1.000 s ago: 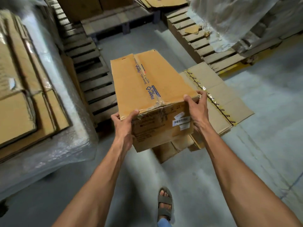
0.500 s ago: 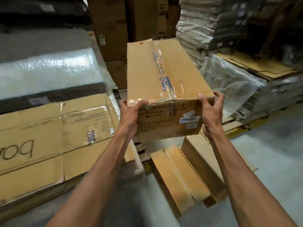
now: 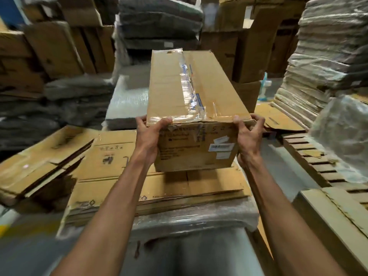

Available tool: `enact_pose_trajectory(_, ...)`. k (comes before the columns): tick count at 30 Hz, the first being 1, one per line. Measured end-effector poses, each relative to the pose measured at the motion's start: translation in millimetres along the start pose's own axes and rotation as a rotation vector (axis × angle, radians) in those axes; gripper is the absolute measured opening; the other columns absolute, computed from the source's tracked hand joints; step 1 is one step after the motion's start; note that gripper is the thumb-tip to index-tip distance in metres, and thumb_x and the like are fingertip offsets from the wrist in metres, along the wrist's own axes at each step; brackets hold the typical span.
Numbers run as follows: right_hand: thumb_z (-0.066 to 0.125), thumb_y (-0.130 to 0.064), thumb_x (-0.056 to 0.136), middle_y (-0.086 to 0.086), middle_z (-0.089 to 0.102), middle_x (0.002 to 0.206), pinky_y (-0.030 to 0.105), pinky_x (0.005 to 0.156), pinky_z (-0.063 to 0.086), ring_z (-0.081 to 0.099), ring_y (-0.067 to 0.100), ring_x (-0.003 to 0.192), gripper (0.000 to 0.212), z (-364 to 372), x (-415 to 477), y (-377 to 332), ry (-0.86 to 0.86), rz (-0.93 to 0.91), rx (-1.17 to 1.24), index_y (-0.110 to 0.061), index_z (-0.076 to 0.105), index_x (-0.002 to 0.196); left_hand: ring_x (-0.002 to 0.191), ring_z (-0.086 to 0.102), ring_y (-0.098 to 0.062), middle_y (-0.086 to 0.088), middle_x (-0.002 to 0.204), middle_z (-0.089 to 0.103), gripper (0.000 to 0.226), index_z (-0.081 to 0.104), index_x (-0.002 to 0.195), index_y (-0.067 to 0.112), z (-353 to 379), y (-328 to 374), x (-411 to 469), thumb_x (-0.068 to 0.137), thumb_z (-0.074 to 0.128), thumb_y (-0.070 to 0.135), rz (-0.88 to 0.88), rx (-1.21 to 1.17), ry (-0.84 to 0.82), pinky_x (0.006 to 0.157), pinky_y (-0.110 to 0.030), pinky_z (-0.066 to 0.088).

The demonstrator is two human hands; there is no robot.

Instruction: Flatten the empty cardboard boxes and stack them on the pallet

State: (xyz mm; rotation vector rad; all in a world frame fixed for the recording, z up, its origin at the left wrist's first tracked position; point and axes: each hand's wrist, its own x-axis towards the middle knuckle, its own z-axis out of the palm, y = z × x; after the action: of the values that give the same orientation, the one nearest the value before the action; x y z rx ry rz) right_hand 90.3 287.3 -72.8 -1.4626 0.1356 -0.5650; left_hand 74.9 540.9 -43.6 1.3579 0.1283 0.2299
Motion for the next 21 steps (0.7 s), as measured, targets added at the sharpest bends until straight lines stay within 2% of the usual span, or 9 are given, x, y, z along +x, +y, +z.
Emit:
enact_pose_trajectory(3,0.067,-0.039,0.096,0.009,0.063,0.116,0.04,0.071,0.063,0.071,0.023,0.092,0.041,30,-27,17,-0.039,0.053,-0.018,-0.028,0.037,0.121,0.111,0.066,-0.025,-0.013,0.123,0.065,0.08,0.035,0.132,0.02,-42,-9,-6,0.073,0.087,0.033,-0.057,0.022,0.058,0.092,-0.048,0.057)
enact_pose_trajectory(6,0.067,-0.041,0.095,0.01,0.065,0.115,0.051,0.075,0.063,0.072,0.027,0.094,0.04,44,-49,40,-0.065,0.13,-0.055,-0.031,0.038,0.119,0.11,0.065,-0.025,-0.014,0.121,0.066,0.073,0.034,0.132,0.019,-70,-26,-14,0.08,0.084,0.028,-0.118,0.034,0.105,0.091,-0.045,0.056)
enact_pose_trajectory(8,0.067,-0.041,0.095,0.01,0.067,0.115,0.045,0.072,0.064,0.071,0.025,0.09,0.039,46,-66,60,-0.049,0.15,-0.106,-0.03,0.038,0.119,0.109,0.064,-0.024,-0.013,0.119,0.066,0.072,0.034,0.131,0.02,-82,-43,-22,0.08,0.083,0.026,-0.155,0.042,0.125,0.085,-0.041,0.055)
enact_pose_trajectory(11,0.065,-0.041,0.097,0.007,0.066,0.114,0.018,0.058,0.057,0.069,0.017,0.083,0.045,47,-89,87,-0.013,0.089,-0.168,-0.022,0.038,0.128,0.107,0.064,-0.026,-0.013,0.12,0.065,0.073,0.034,0.131,0.021,-95,-70,-33,0.078,0.084,0.025,-0.199,0.038,0.169,0.082,-0.042,0.053)
enact_pose_trajectory(12,0.064,-0.046,0.096,0.007,0.066,0.117,0.017,0.058,0.057,0.07,0.019,0.086,0.047,48,-94,95,-0.02,0.092,-0.149,-0.026,0.036,0.128,0.105,0.063,-0.025,-0.012,0.119,0.065,0.071,0.034,0.13,0.021,-97,-77,-38,0.079,0.084,0.025,-0.21,0.039,0.181,0.08,-0.042,0.052)
enact_pose_trajectory(16,0.06,-0.071,0.084,0.007,0.062,0.129,0.046,0.085,0.061,0.067,0.028,0.109,0.036,43,-109,117,-0.035,0.231,0.046,-0.056,0.044,0.113,0.098,0.064,-0.023,-0.011,0.12,0.066,0.072,0.04,0.129,0.025,-101,-100,-47,0.073,0.085,0.029,-0.225,0.03,0.241,0.07,-0.037,0.048)
enact_pose_trajectory(17,0.06,-0.067,0.088,0.007,0.063,0.129,0.048,0.089,0.06,0.066,0.029,0.112,0.033,39,-113,122,-0.052,0.239,0.15,-0.053,0.048,0.115,0.098,0.065,-0.023,-0.01,0.12,0.067,0.071,0.042,0.127,0.027,-101,-102,-47,0.072,0.086,0.03,-0.227,0.023,0.269,0.07,-0.037,0.05)
enact_pose_trajectory(19,0.056,-0.049,0.099,0.01,0.063,0.125,0.042,0.086,0.06,0.067,0.028,0.11,0.036,30,-125,139,-0.056,0.257,0.265,-0.032,0.048,0.13,0.1,0.066,-0.023,-0.005,0.12,0.066,0.072,0.044,0.123,0.031,-100,-105,-47,0.067,0.088,0.038,-0.228,0.087,0.331,0.079,-0.042,0.056)
enact_pose_trajectory(21,0.061,-0.041,0.097,0.011,0.062,0.121,0.034,0.08,0.059,0.066,0.027,0.107,0.048,27,-140,171,0.077,0.389,0.242,-0.015,0.044,0.134,0.109,0.063,-0.024,0.001,0.122,0.062,0.071,0.043,0.126,0.034,-94,-107,-48,0.07,0.086,0.044,-0.106,0.366,0.424,0.094,-0.05,0.054)
